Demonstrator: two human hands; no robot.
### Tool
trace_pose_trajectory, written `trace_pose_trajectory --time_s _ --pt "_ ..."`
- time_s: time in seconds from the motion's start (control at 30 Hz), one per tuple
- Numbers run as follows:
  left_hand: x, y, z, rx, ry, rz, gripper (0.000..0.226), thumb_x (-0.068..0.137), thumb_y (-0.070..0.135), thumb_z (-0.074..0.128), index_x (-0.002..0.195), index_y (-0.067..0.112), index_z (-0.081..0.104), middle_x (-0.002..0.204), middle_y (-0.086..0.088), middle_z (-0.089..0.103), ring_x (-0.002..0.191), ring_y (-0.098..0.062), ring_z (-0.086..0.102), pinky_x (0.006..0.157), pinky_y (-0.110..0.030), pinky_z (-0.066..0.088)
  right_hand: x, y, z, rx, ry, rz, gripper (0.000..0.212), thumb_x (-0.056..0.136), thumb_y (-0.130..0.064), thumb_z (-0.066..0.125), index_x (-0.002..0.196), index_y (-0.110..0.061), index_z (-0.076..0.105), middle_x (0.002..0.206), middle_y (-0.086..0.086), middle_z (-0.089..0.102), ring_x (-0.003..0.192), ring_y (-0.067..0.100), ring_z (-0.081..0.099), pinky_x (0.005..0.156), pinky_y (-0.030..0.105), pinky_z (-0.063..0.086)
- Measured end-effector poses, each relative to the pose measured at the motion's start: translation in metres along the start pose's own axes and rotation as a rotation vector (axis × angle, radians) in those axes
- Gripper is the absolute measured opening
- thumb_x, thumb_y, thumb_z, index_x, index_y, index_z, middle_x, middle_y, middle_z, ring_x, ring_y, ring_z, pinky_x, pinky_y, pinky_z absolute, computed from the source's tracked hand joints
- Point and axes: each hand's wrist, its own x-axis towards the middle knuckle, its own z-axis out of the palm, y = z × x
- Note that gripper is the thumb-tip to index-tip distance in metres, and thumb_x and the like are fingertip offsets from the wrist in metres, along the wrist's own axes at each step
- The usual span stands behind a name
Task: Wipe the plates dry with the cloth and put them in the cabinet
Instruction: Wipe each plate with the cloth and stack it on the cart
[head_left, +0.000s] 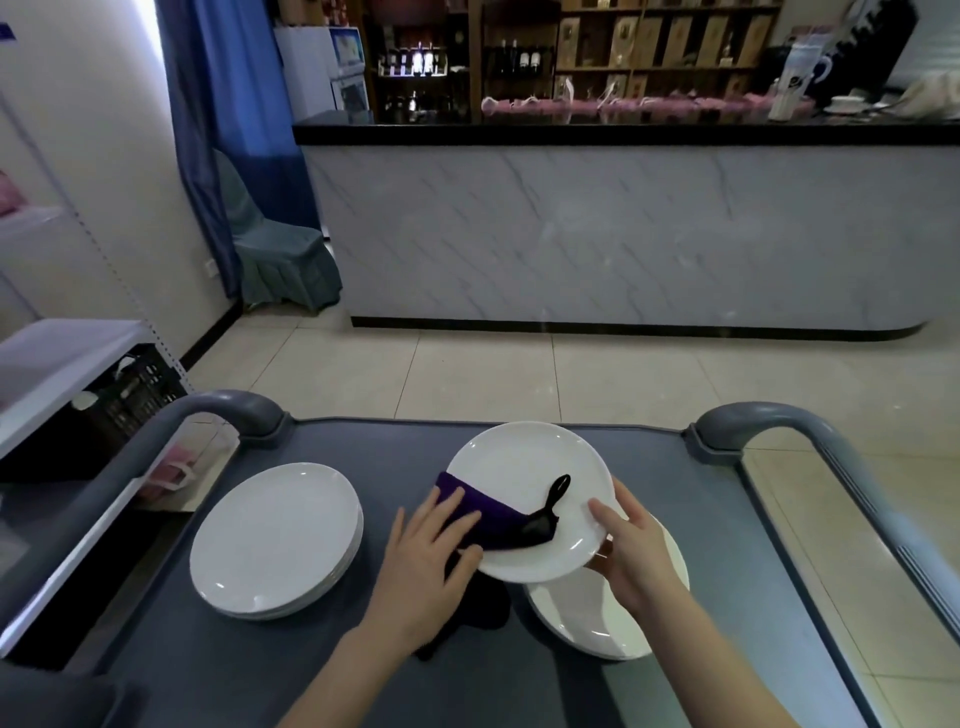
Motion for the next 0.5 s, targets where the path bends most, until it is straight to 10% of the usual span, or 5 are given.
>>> trace_pose_trajectory --time_s 0.33,0.5 --pt "-0.008 0.039 0.008 0.115 -0.29 0.145 0.066 0.092 0.061 -0.002 0.154 0.045 0.015 0.158 0.031 -0.006 0.142 0.012 -0.018 0.111 -0.043 -0.032 -0.005 -0.002 0.019 0.015 0.004 -0.03 0.031 0.098 -0.015 0.057 0.116 -0.037 0.07 0.097 0.009 0.077 0.077 0.026 0.073 0.06 0.037 0.058" --pt "0.036 0.058 0.005 0.138 -0.345 0.249 0.053 0.104 0.045 0.011 0.157 0.036 0.008 0.161 0.025 -0.007 0.148 -0.001 -0.017 0.117 -0.046 -0.02 -0.019 0.001 0.023 0.022 -0.057 -0.012 0.026 0.098 -0.021 0.059 0.118 -0.033 0.07 0.108 0.008 0.076 0.088 0.029 0.075 0.062 0.036 0.057"
